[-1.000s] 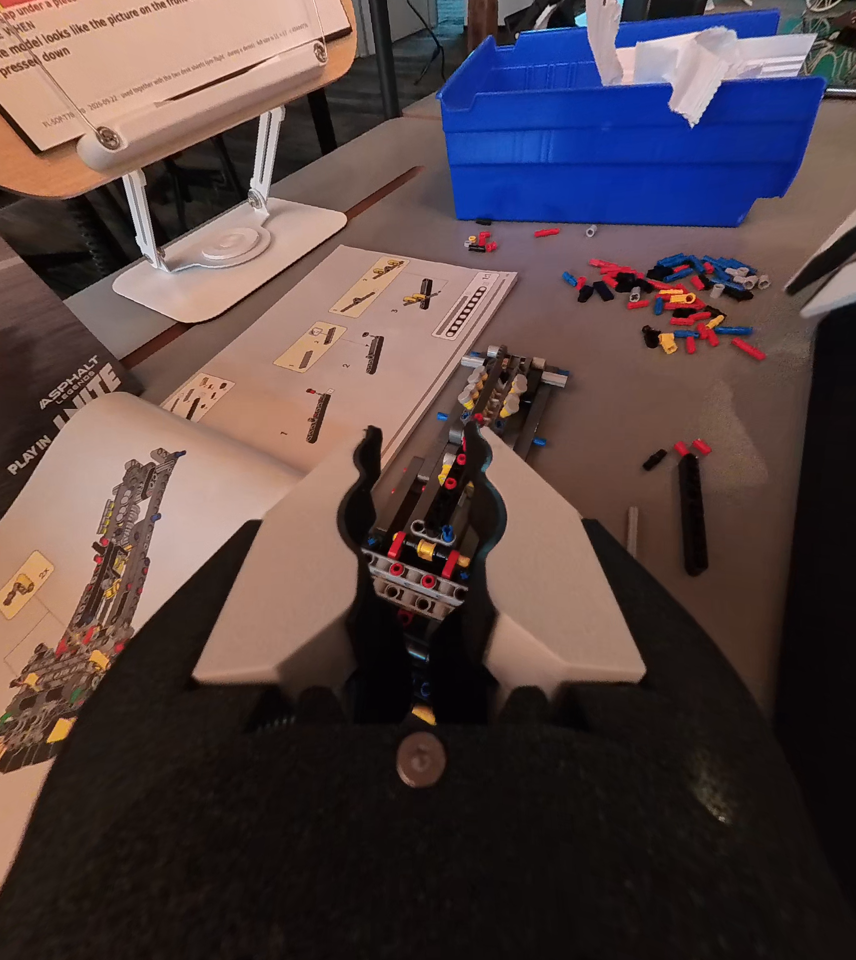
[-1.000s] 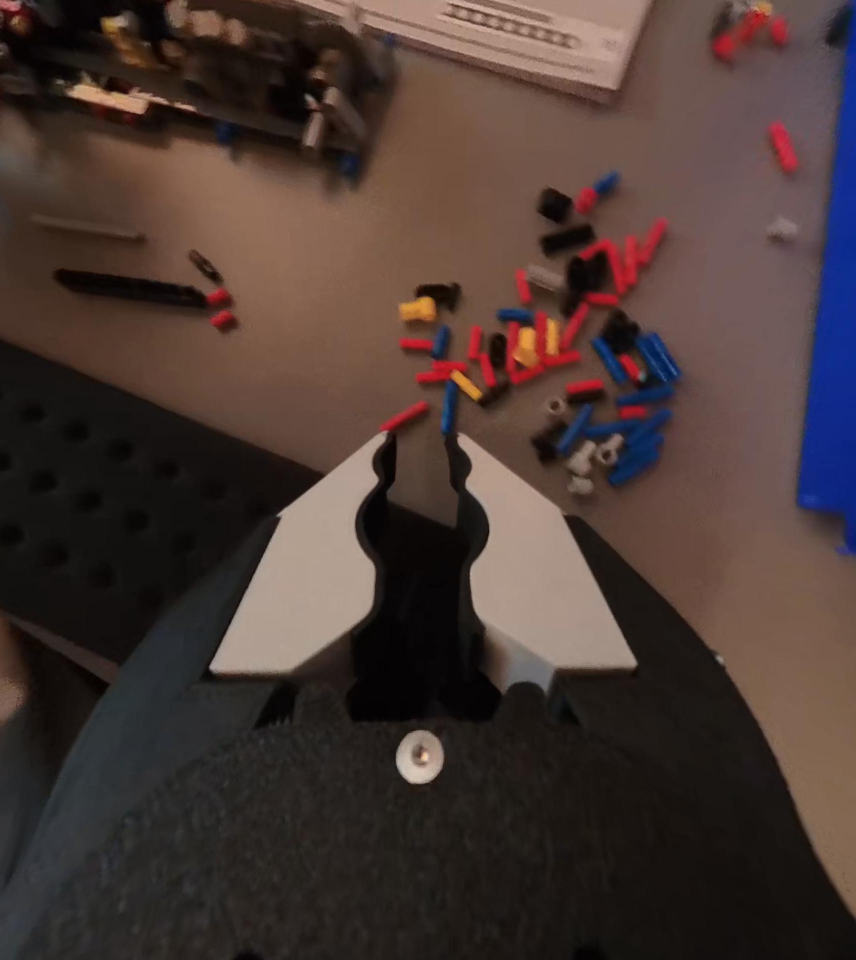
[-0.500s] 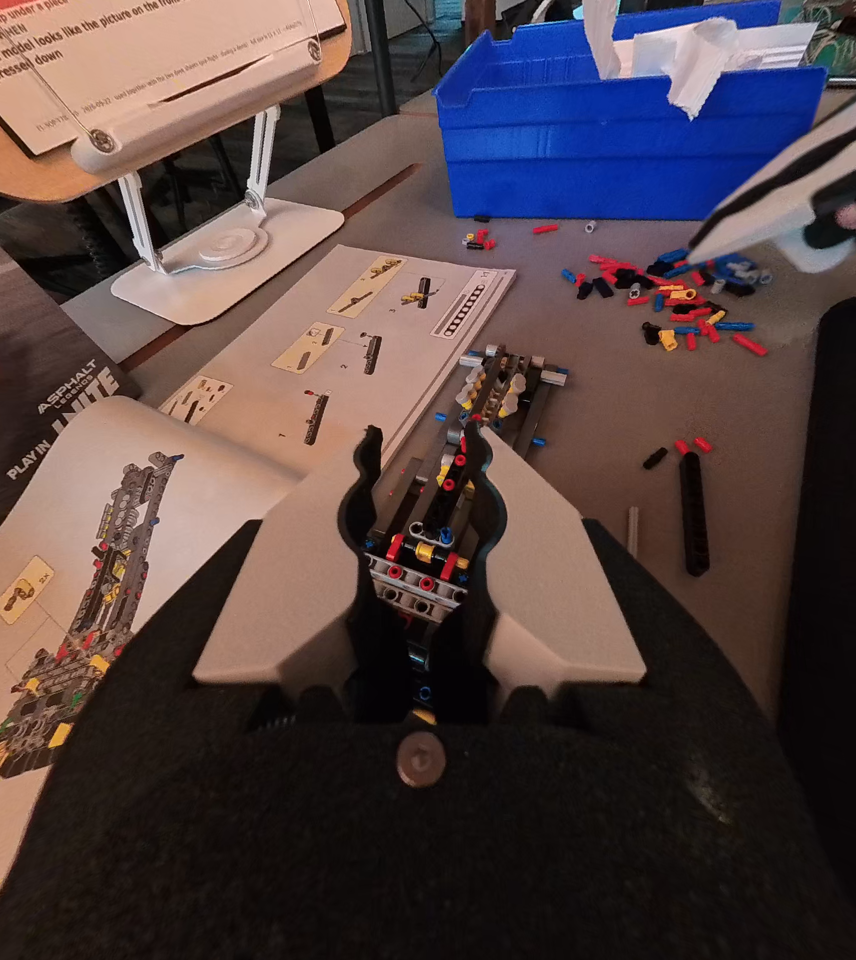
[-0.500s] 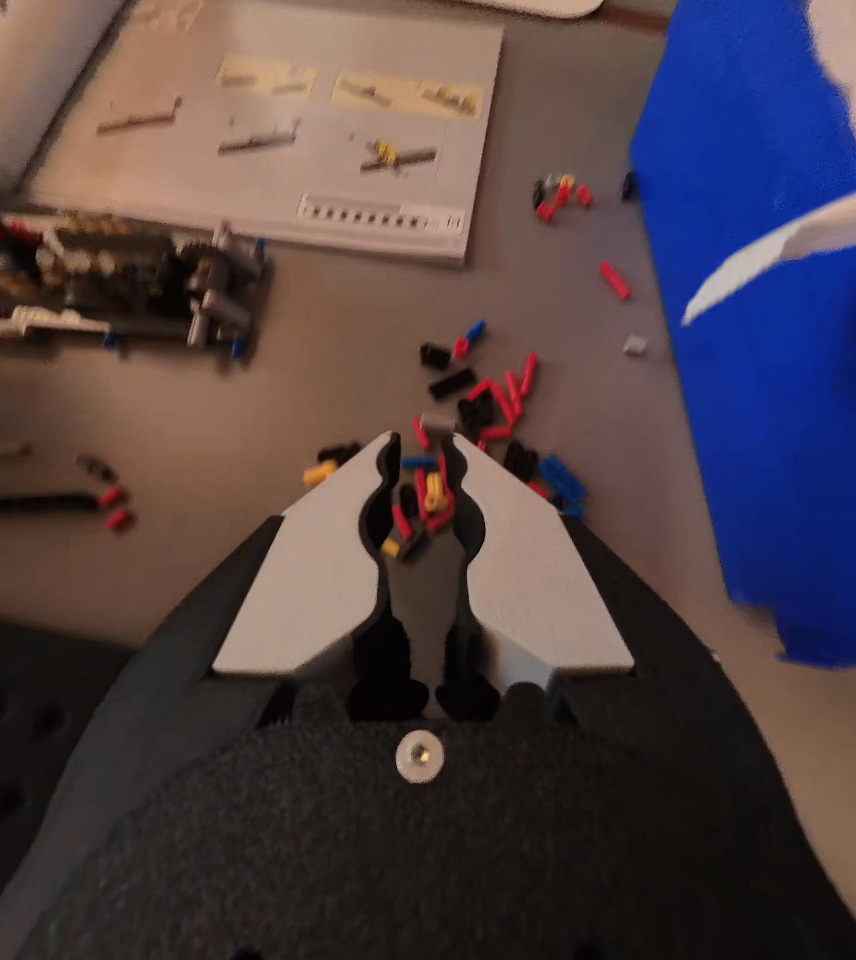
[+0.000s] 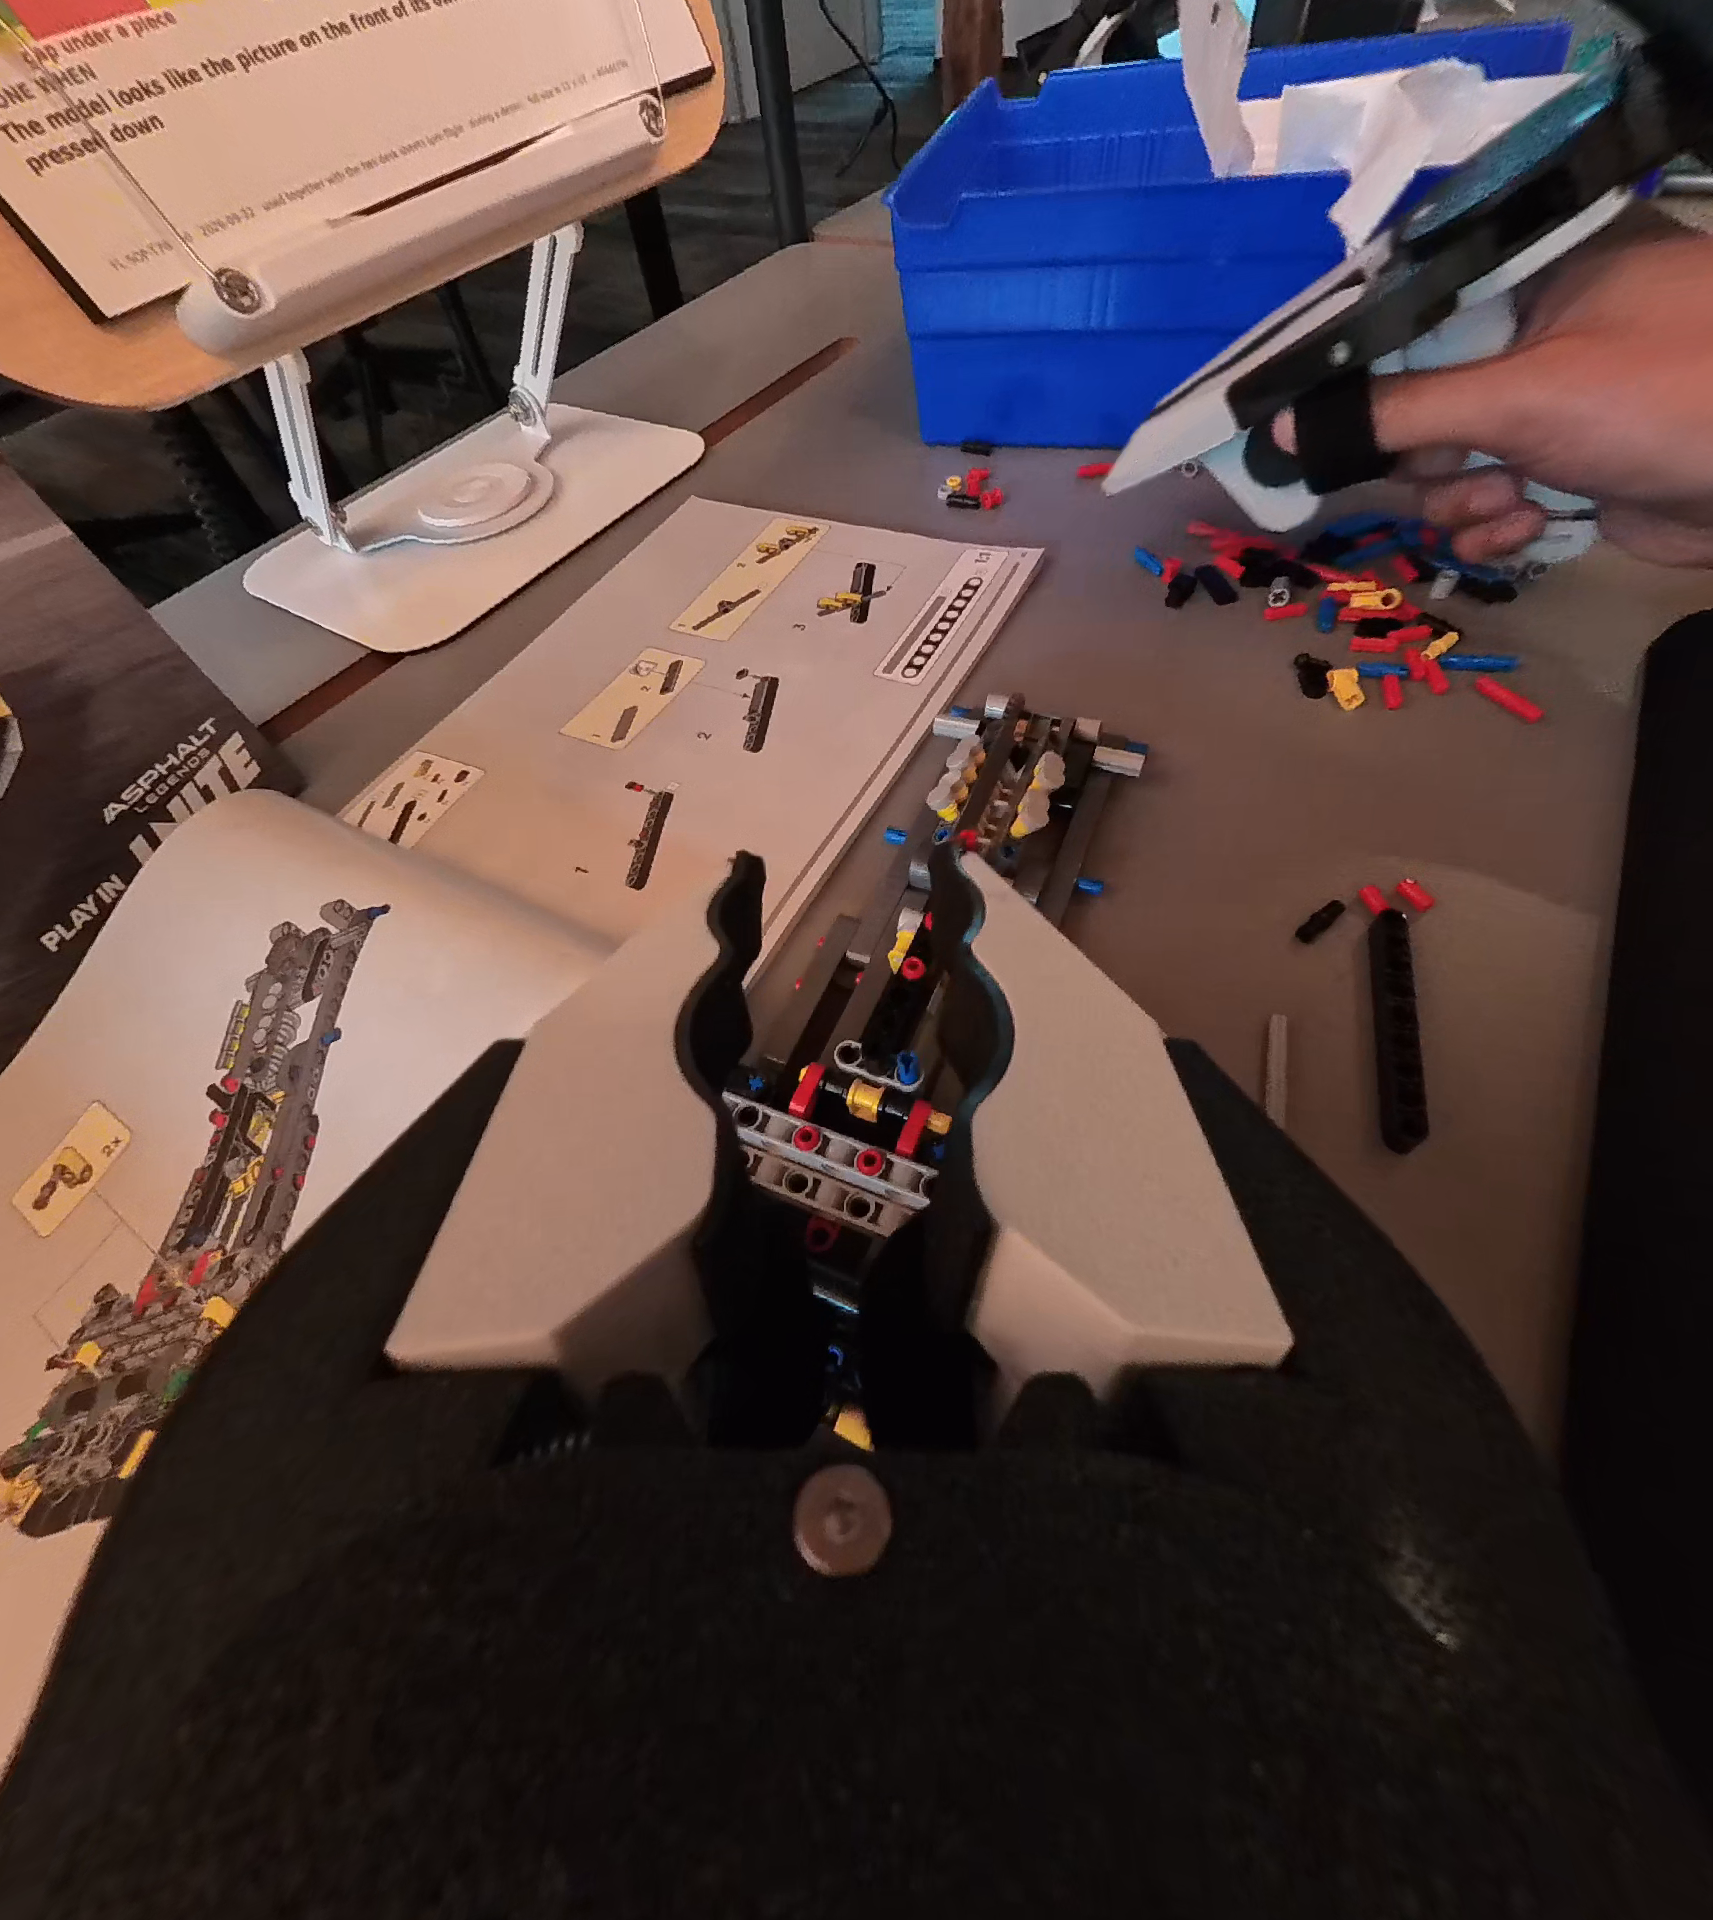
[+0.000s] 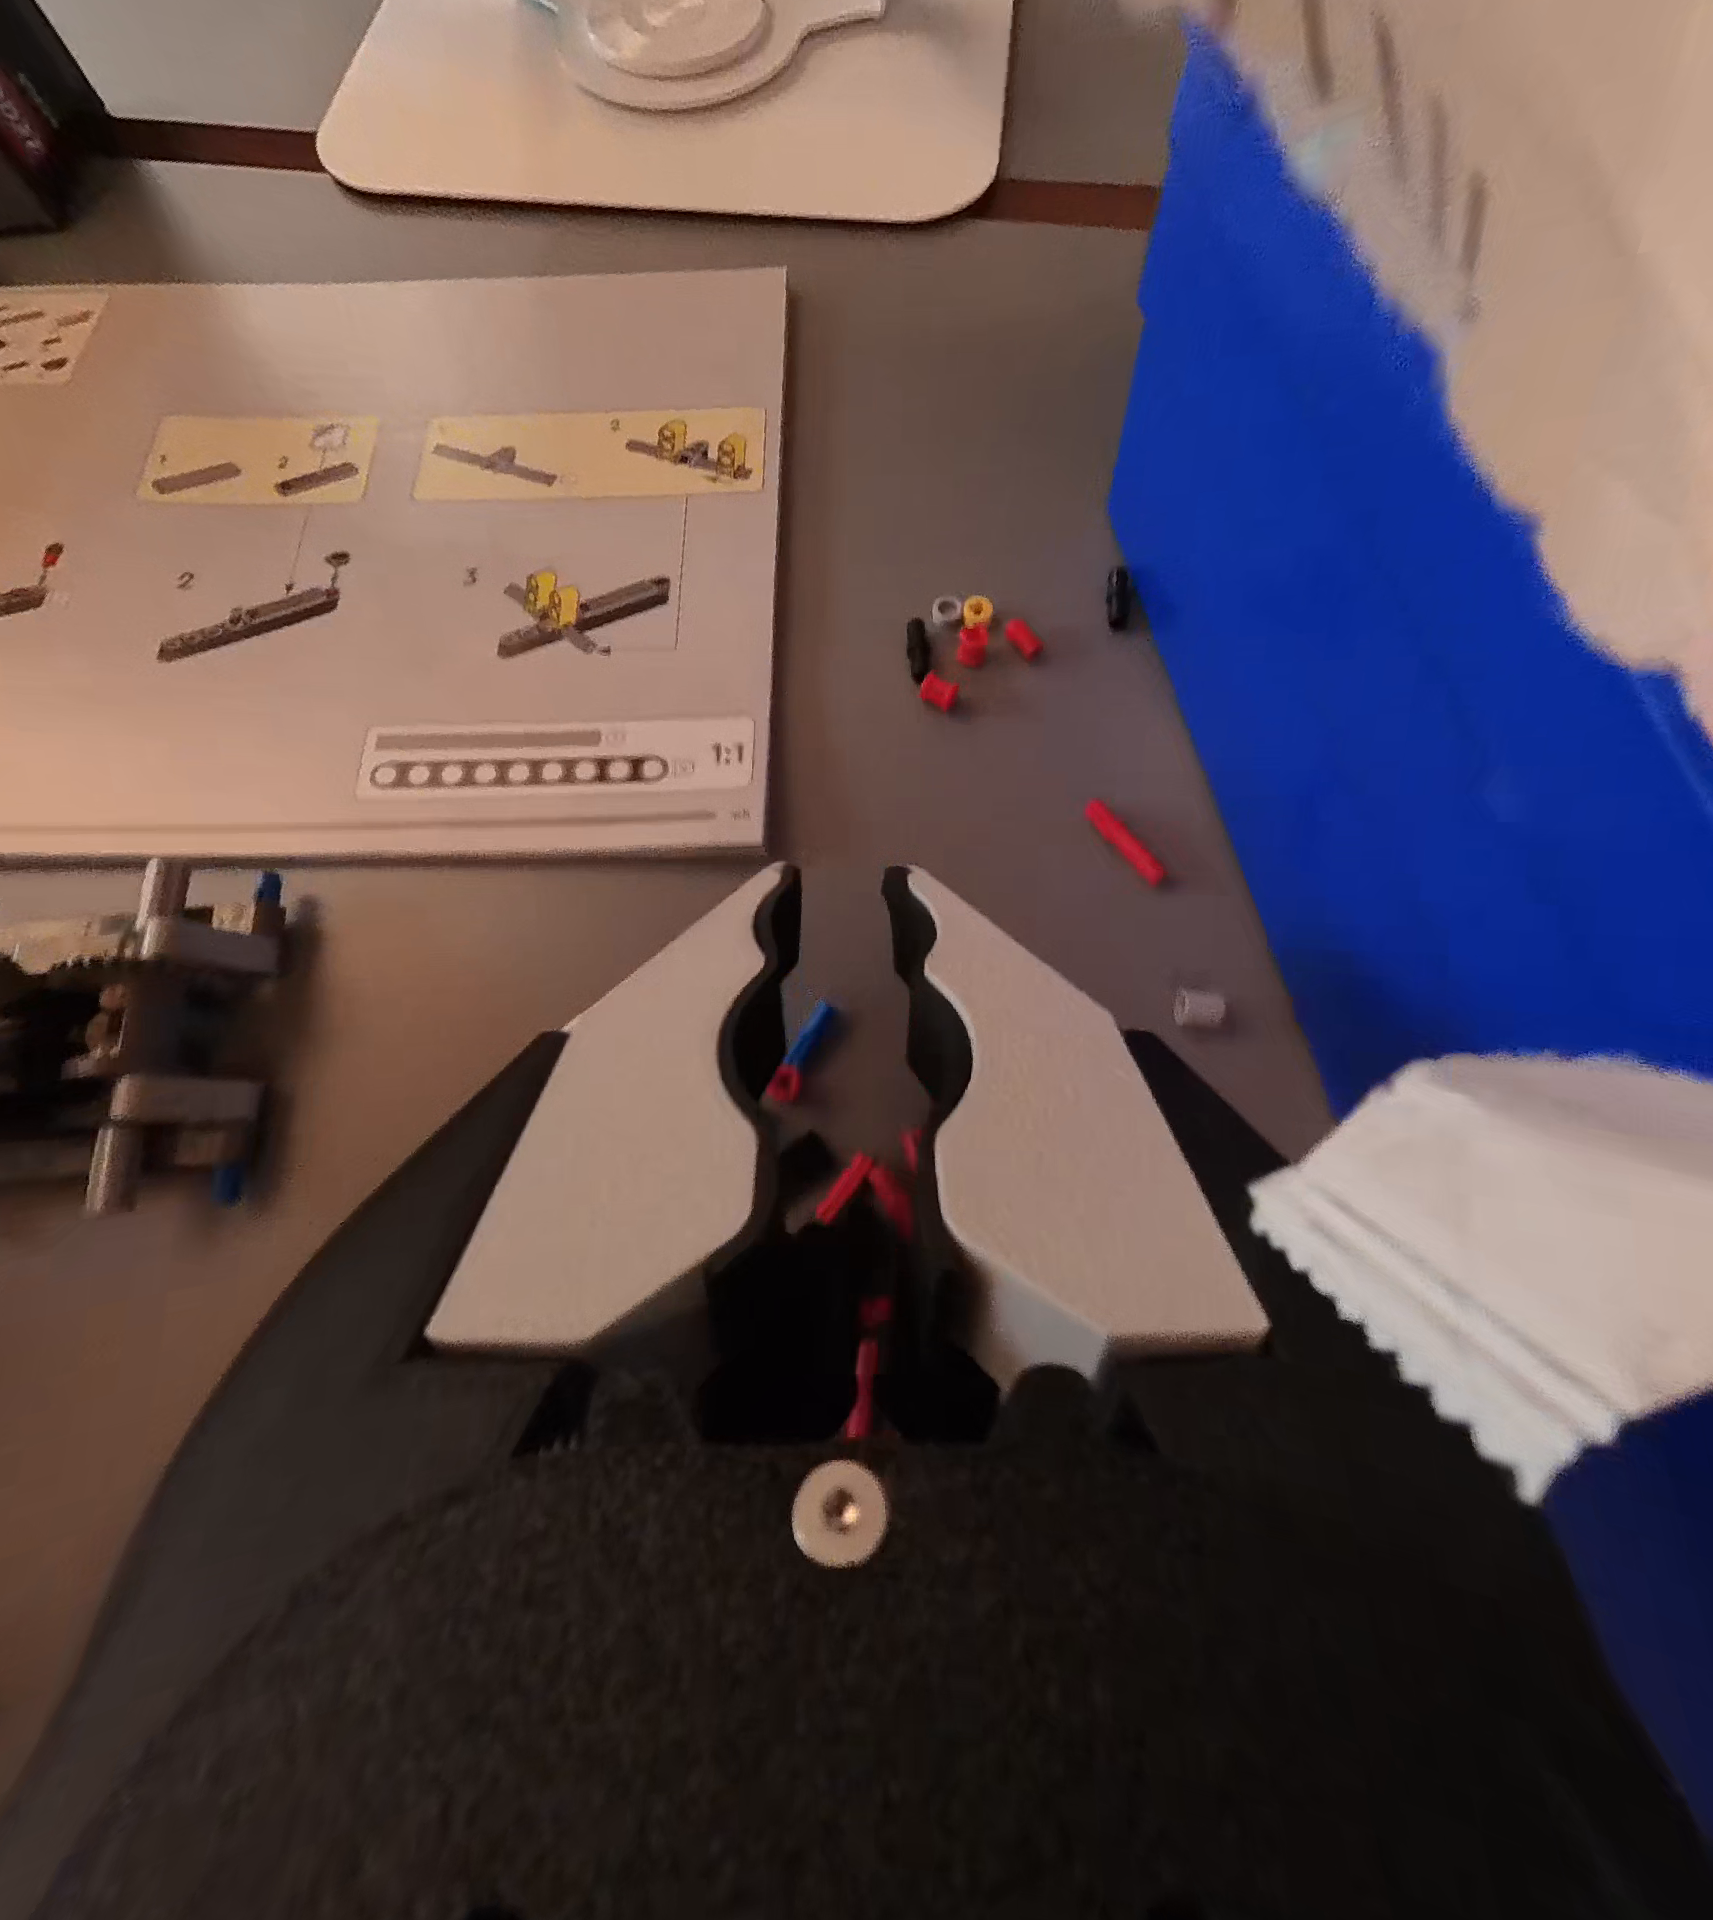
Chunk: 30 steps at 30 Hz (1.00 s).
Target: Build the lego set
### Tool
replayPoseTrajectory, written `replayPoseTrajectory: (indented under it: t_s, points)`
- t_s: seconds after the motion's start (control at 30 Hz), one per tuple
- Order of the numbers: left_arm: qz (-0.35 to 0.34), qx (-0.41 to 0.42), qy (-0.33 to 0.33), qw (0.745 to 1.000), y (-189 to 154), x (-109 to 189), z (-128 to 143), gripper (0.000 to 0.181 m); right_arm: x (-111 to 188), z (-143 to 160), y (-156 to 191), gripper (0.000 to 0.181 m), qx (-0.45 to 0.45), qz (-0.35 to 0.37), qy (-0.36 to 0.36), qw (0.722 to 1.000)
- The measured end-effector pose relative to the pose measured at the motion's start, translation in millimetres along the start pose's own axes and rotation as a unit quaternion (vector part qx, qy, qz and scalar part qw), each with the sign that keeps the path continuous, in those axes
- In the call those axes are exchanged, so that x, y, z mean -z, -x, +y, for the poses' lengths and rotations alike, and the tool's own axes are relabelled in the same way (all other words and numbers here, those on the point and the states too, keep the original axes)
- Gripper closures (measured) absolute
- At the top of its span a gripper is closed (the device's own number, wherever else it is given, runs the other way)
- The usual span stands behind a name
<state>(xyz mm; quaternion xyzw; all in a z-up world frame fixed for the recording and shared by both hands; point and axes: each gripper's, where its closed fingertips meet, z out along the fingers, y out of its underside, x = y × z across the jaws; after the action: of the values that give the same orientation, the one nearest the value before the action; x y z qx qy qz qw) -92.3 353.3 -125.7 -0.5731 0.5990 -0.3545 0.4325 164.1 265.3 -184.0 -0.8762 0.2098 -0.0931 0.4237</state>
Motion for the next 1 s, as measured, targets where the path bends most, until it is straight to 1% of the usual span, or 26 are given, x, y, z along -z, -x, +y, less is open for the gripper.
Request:
replayPoseTrajectory:
  t_s: [0.1,0.2,0.27,0.33,0.47,0.57,0.6,0.67,0.87,1.0]
  points:
    - [-0.002,-0.005,0.006,1.000,0,0,3,0.151,-12,-16,6,0.165,0.013,0.002,-0.005,1.000]
    - [-0.006,-0.010,0.009,1.000,1,0,4,0.151,-18,-29,0,0.165,0.039,0.024,-0.001,0.999]
    - [-0.009,-0.014,0.010,1.000,2,1,4,0.151,-13,-34,-11,0.165,0.049,0.048,-0.007,0.998]
    - [-0.012,-0.017,0.010,1.000,3,2,4,0.151,-3,-32,-21,0.166,0.049,0.061,-0.009,0.997]
    - [-0.012,-0.021,0.011,1.000,2,2,4,0.151,30,-14,-22,0.165,0.050,0.043,-0.001,0.998]
    - [-0.008,-0.024,0.013,1.000,-1,2,5,0.151,54,12,-15,0.166,0.065,0.019,0.019,0.998]
    - [-0.006,-0.025,0.014,1.000,-2,1,5,0.151,60,21,-17,0.166,0.066,0.022,0.030,0.997]
    - [-0.003,-0.029,0.016,0.999,-4,0,6,0.151,68,38,-21,0.167,0.066,0.030,0.046,0.996]
    - [-0.002,-0.038,0.020,0.999,-8,-1,7,0.151,79,71,-21,0.167,0.051,0.011,0.079,0.995]
    - [0.001,-0.031,0.018,0.999,-8,-1,6,0.151,88,84,-13,0.168,0.060,-0.002,0.086,0.994]
